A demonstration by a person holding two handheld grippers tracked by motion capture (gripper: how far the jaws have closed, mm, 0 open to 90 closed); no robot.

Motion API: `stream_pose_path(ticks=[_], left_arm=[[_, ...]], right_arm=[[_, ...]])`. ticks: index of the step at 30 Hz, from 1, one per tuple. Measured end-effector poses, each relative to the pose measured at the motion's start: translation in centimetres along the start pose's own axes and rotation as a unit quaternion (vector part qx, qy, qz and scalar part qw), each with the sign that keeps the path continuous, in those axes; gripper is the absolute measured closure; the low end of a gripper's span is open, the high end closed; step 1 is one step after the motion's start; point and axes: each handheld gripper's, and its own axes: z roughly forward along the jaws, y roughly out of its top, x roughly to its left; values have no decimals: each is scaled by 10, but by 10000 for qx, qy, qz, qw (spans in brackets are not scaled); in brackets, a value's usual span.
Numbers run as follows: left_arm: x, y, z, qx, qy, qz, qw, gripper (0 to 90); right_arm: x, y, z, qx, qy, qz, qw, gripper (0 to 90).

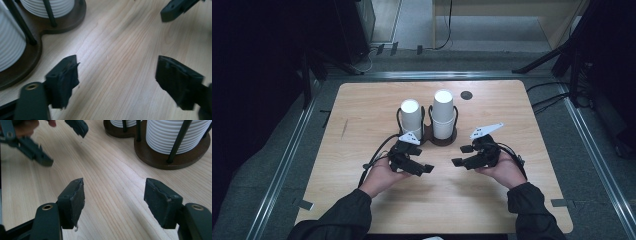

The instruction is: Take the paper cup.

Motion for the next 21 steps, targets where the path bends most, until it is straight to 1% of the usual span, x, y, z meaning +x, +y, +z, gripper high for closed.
stream_pose_path(ticks=[2, 3, 4, 5, 7, 8, 9, 10, 11, 13, 15, 16, 21], left_arm=[[1, 1, -3, -65, 30, 2, 10000, 308], [1, 0, -4, -95, 45, -8, 9999, 318], [2, 0, -5, -90, 40, -32, 9999, 331], [3, 0, -5, -76, 30, -38, 10000, 353], [2, -1, -7, -84, -16, -16, 10000, 366], [1, -1, -8, -68, 4, 44, 10000, 371], [-1, -1, -8, -69, 40, 82, 9999, 370], [-2, -1, -8, -47, 56, 98, 9999, 371], [-3, -1, -8, -38, 56, 94, 9999, 375], [-3, 0, -9, -35, -7, -16, 10000, 380], [-4, 0, -10, -61, -36, -57, 10000, 399], [-4, 0, -10, -50, -24, -61, 10000, 399], [-3, 0, -9, 13, 8, -59, 10000, 414]], right_arm=[[-1, 0, 1, 57, 4, 36, 10000, 373], [-1, -1, 2, 61, 19, 69, 10000, 378], [-1, -1, 3, 52, 58, 71, 9999, 379], [-1, -2, 3, 43, 70, 18, 10000, 391], [0, -2, 4, 26, 86, -118, 9999, 397], [1, -2, 4, 30, 61, -139, 9999, 397], [1, -2, 4, 68, 75, -114, 9999, 397], [1, -1, 4, 97, 67, -143, 9998, 397], [1, -1, 4, 112, 37, -202, 9997, 397], [1, -1, 4, 131, -6, -259, 9996, 395], [1, -1, 3, 127, -76, -245, 9996, 381], [0, -1, 2, 110, -170, -266, 9994, 379], [-3, 0, 1, 109, -220, -93, 9997, 386]])
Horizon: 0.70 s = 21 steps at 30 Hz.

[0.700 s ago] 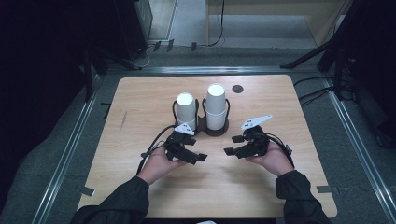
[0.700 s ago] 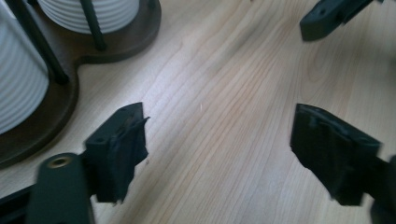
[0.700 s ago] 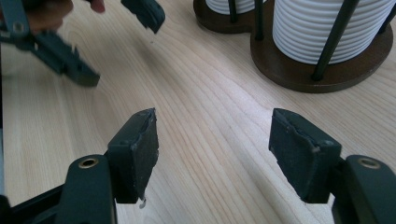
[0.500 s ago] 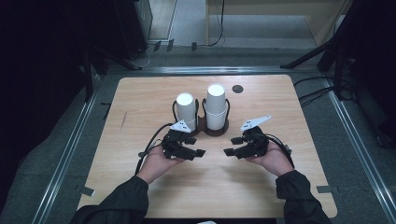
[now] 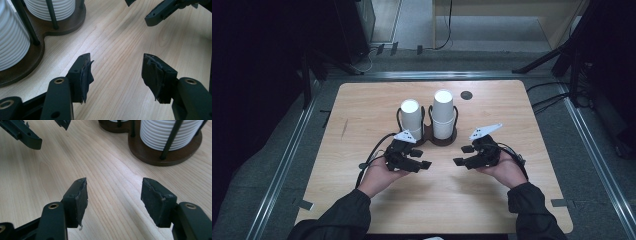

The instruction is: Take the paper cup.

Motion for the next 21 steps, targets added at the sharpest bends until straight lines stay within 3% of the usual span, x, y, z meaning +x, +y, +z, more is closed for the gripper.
stream_pose_path(ticks=[3, 10, 21], left_arm=[[0, 1, 1, -10, -7, -22, 10000, 423], [1, 2, 1, 48, -62, 2, 10000, 435], [1, 7, 6, 78, 69, 25, 9999, 502]], right_arm=[[0, 0, -1, -9, 87, 148, 9999, 400], [-1, -2, -5, -47, 153, 192, 9997, 408], [3, -3, -8, -84, 54, -14, 9999, 390]])
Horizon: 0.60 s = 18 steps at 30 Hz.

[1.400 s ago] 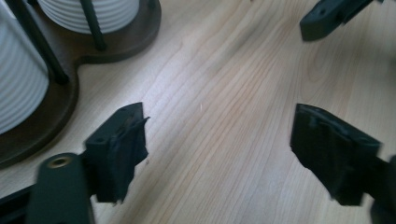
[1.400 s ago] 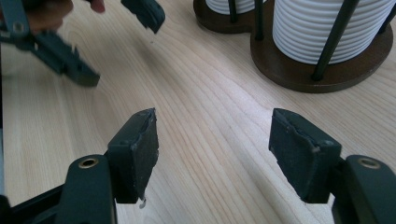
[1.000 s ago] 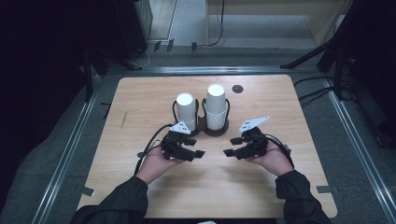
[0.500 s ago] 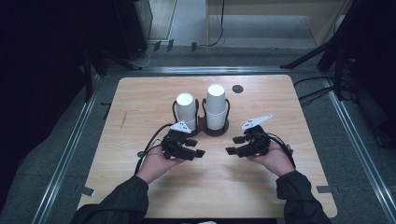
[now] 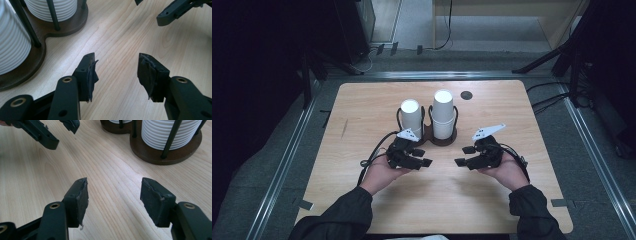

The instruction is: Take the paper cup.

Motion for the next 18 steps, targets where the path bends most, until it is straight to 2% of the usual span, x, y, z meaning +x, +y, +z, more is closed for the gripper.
stream_pose_path(ticks=[3, 7, 10, 13, 15, 18], left_arm=[[0, 3, 1, -45, 51, 30, 10000, 516], [2, 10, 3, -138, 18, -139, 9998, 558], [2, 16, 4, -115, 39, -13, 9999, 595], [2, 21, 6, -94, 86, 0, 9999, 617], [3, 24, 6, -122, 143, -21, 9998, 630], [5, 29, 6, -279, 194, -164, 9993, 665]], right_arm=[[1, 1, -2, -38, -20, -55, 10000, 386], [-1, 3, -6, -23, -15, -80, 10000, 387], [-3, 8, -11, -84, -80, -68, 9999, 387], [-6, 13, -13, -127, -174, 108, 9997, 381], [-8, 15, -14, -120, -214, 131, 9996, 372], [-11, 21, -16, -44, -280, 63, 9996, 360]])
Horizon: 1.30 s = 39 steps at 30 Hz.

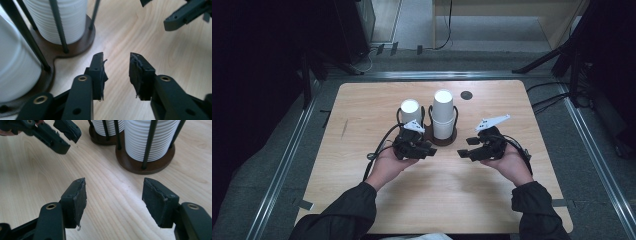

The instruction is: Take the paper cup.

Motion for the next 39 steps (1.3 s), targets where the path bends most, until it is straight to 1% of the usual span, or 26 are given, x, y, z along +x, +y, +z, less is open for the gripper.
stream_pose_path(ticks=[4, 6, 8, 9, 12, 14, 15, 17, 19, 21, 22, 23, 24, 25, 26, 27, 28, 31, 33, 39], left_arm=[[2, 9, 4, -127, 40, -134, 9998, 718], [2, 14, 8, -155, 127, -157, 9997, 728], [2, 17, 10, -242, 230, -170, 9993, 737], [2, 18, 12, -291, 261, -211, 9990, 744], [3, 22, 16, -355, 384, -224, 9984, 756], [5, 25, 19, -395, 428, -302, 9978, 768], [6, 27, 19, -445, 449, -335, 9974, 773], [7, 30, 20, -487, 487, -369, 9969, 787], [8, 33, 22, -471, 528, -336, 9969, 794], [7, 36, 24, -465, 519, -351, 9970, 800], [7, 37, 25, -480, 570, -322, 9967, 800], [7, 38, 26, -472, 563, -319, 9968, 803], [7, 39, 26, -461, 609, -330, 9965, 803], [7, 40, 27, -470, 613, -340, 9964, 803], [7, 40, 28, -464, 607, -382, 9963, 804], [8, 41, 29, -427, 631, -395, 9963, 805], [8, 41, 29, -432, 639, -401, 9962, 811], [8, 41, 28, -456, 645, -406, 9960, 812], [9, 41, 28, -540, 627, -482, 9954, 812], [11, 41, 28, -562, 610, -533, 9951, 809]], right_arm=[[-6, 10, -6, 16, -64, -37, 10000, 348], [-9, 16, -8, 26, -114, -85, 9999, 343], [-12, 22, -11, 43, -146, -86, 9998, 337], [-14, 25, -12, 39, -164, -92, 9998, 333], [-20, 33, -15, 10, -209, -89, 9997, 318], [-23, 39, -17, -11, -243, -99, 9997, 314], [-25, 42, -18, -22, -221, -83, 9997, 311], [-27, 48, -20, -47, -229, -97, 9997, 305], [-28, 55, -21, -32, -270, -147, 9995, 296], [-30, 62, -22, -31, -317, -169, 9993, 289], [-31, 65, -23, -48, -330, -193, 9993, 286], [-31, 69, -24, -54, -355, -184, 9992, 280], [-32, 72, -24, -81, -374, -202, 9991, 277], [-32, 76, -25, -86, -382, -203, 9990, 273], [-32, 79, -25, -117, -392, -224, 9989, 268], [-32, 83, -25, -145, -393, -210, 9989, 262], [-32, 86, -25, -163, -382, -169, 9990, 260], [-32, 96, -25, -218, -392, -151, 9989, 260], [-31, 101, -23, -206, -384, -200, 9988, 259], [-26, 112, -13, -176, -393, -309, 9986, 260]])
